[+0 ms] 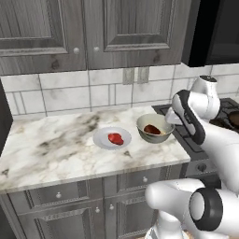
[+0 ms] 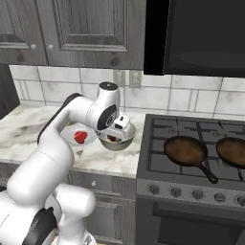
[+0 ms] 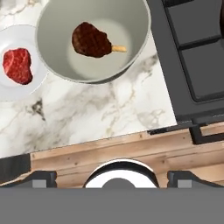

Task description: Place one of the steaks on the plate and the other in the bowl. Then place the bowl in the fridge.

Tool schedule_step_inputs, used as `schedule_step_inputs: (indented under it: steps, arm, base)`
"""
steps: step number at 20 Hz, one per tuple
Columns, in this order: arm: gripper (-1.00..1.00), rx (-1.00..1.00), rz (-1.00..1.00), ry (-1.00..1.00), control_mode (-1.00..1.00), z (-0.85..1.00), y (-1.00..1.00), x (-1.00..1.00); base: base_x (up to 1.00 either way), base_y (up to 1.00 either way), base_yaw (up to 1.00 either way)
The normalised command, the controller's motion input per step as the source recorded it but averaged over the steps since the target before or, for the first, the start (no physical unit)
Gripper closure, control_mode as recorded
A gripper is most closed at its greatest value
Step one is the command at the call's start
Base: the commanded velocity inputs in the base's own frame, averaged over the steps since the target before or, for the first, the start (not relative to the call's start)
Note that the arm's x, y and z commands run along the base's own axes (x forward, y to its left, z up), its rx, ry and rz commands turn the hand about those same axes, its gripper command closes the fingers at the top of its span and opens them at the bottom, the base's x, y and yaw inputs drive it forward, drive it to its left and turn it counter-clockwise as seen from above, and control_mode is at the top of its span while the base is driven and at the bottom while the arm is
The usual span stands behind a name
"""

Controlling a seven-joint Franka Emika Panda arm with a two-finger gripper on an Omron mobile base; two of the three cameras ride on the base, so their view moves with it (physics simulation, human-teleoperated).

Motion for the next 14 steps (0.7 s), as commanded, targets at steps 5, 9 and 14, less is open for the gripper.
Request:
schedule_step_inputs:
  steps: [5,9,14]
  arm:
    - [-1.0,0.0,0.0,0.19,-1.0,-0.01,-0.23,0.72]
    - [-1.0,0.0,0.0,0.04,-1.0,-0.28,-0.21,0.5]
    - [-1.0,0.0,0.0,0.0,-1.0,-0.48,-0.13,0.24]
  base:
    - [0.0,0.0,0.0]
    - [0.0,0.0,0.0]
    - [0.0,0.0,0.0]
